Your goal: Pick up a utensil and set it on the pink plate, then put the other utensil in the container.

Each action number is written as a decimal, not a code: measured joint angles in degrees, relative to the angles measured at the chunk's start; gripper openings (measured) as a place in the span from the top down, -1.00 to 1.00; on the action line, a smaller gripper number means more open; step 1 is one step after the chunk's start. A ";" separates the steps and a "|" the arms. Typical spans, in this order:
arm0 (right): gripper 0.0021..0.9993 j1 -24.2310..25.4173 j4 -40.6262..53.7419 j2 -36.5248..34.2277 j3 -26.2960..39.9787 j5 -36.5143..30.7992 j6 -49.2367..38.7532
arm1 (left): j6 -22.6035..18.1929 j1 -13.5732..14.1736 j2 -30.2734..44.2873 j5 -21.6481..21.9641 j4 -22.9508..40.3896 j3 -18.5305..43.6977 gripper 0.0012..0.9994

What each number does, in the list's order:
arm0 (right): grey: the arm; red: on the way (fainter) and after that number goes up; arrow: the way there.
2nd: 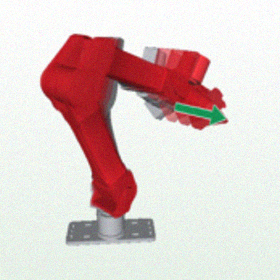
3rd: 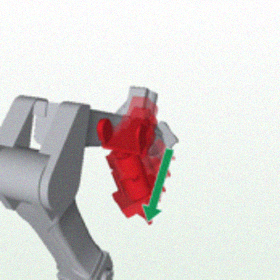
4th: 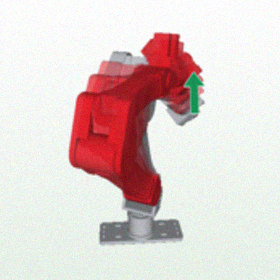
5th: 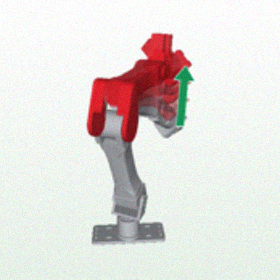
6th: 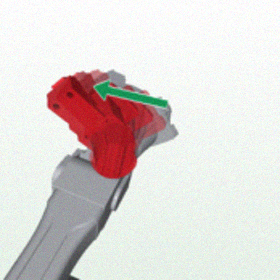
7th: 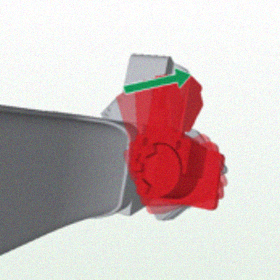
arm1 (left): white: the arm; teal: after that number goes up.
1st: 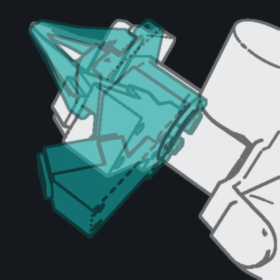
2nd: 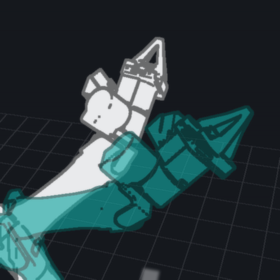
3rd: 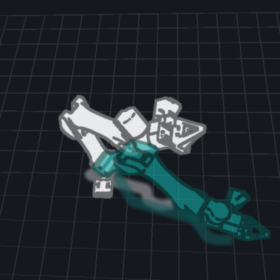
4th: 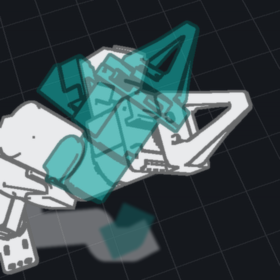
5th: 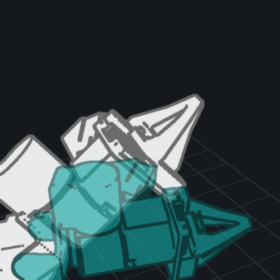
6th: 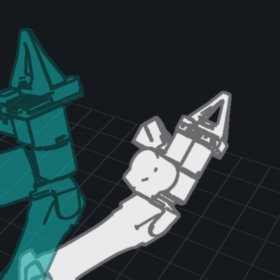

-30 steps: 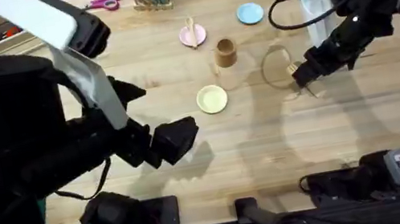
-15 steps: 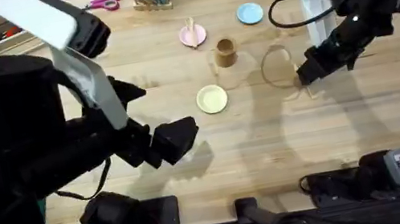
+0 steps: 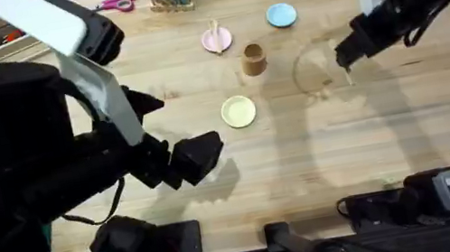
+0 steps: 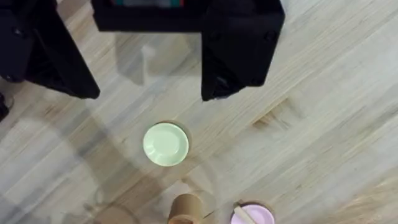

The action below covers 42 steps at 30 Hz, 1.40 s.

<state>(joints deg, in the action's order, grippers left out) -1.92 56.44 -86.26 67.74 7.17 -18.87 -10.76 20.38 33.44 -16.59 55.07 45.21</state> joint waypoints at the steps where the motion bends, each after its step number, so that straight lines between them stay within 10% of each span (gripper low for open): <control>1: 0.94 -0.61 -0.06 0.78 0.51 0.51 0.21 | 0.00 0.00 -0.01 -0.01 0.00 0.00 -0.99; 16: 0.94 -14.33 -11.54 8.05 1.32 2.75 5.62 | 0.02 0.00 -0.01 -0.15 0.00 0.00 -0.99; 30: 0.94 -16.46 -25.39 8.05 1.03 2.75 7.76 | 0.00 0.00 0.01 -0.15 0.00 0.00 -0.99; 42: 0.94 -19.36 -47.96 8.05 -12.21 2.77 8.00 | 0.00 0.00 -0.01 -0.15 0.00 0.00 -0.99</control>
<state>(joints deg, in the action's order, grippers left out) -21.28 8.48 -78.22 55.53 9.93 -10.87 -10.76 20.38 33.43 -16.73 55.07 45.21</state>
